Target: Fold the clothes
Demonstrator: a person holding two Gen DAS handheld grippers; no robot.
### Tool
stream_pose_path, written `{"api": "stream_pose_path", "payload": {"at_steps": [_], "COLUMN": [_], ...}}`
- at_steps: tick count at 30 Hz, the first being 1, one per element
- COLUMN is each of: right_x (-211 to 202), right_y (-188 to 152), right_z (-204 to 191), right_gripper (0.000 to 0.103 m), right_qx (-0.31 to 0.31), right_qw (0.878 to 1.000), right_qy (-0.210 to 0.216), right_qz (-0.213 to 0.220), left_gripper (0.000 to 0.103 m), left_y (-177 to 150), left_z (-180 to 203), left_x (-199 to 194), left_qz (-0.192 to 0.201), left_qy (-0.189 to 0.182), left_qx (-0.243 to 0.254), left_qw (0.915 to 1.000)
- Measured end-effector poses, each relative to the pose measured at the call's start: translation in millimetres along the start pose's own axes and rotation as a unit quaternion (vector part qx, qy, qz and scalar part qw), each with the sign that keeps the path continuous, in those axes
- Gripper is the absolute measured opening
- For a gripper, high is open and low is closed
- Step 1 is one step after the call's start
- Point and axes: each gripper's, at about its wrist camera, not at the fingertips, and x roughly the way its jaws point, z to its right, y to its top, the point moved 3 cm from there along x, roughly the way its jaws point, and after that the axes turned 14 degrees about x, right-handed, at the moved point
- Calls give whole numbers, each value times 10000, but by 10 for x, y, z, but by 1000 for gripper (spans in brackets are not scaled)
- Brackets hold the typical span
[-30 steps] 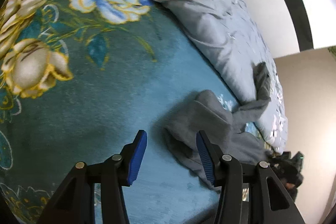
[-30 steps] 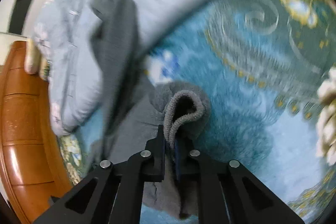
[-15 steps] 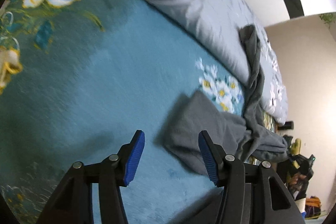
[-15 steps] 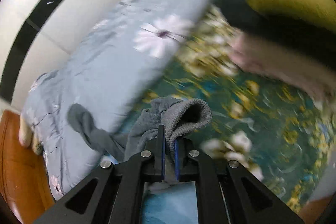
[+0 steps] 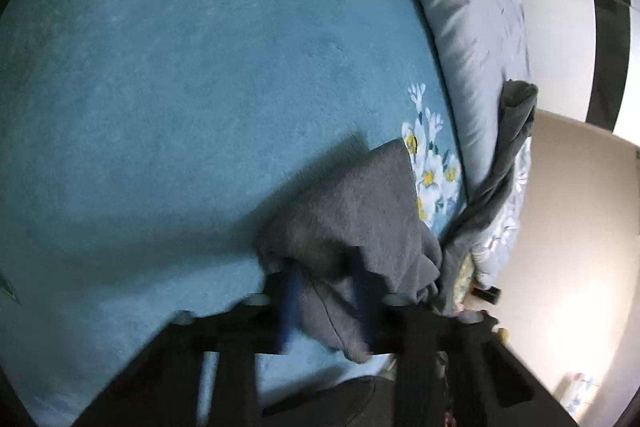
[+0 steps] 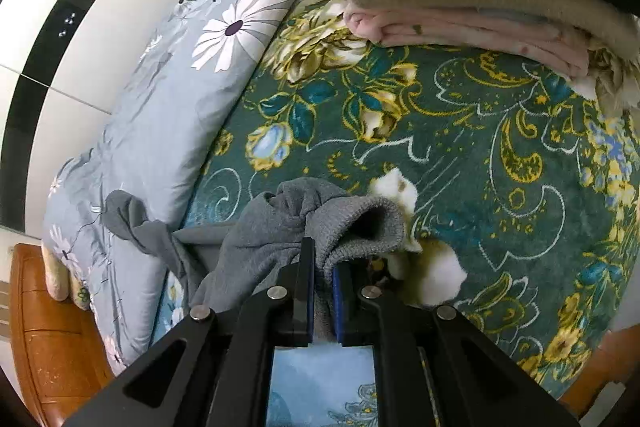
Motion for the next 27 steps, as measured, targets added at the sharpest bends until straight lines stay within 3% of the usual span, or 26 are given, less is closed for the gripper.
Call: {"api": "stream_pose_path", "payload": {"at_steps": [2,5,8,13,16,19,23,27], "right_x": [-29,-84,-188,-549,-798,-1006,-1088,-1053], "right_y": [-21,-54,-76,-92,-148,-231,-356,-369], "right_z": [-15,-62,-214,-577,-711,-710,-599,-723], "right_gripper": [7,7,7,7,7,7,7,7], "right_qx": [-27,-78,-202,-534,-748,-927,-1026,-1260], "right_qw": [10000,9999,9994,9943,9885,9837,9825,9817], "right_qy": [39,101,291,908,1291,1506,1531,1407], "right_qz": [-20,-44,-23,160,265,335,259,256], "left_gripper": [3,2,2,2,2,2,2,2], "left_y": [24,101,292,417,238,-50,-363,-243], "left_z": [108,326,679,1352,1356,988,448,426], "left_x": [-32,-163,-567,-1632,-2191,-2390,-2327,-2130], "left_qz": [155,417,951,2048,2388,2387,2048,1957], "left_qy": [267,543,423,-68,-241,-6,473,791], "left_qx": [135,439,886,1798,2128,2083,1713,1644], "left_qw": [9994,9967,9906,9621,9471,9485,9625,9636]}}
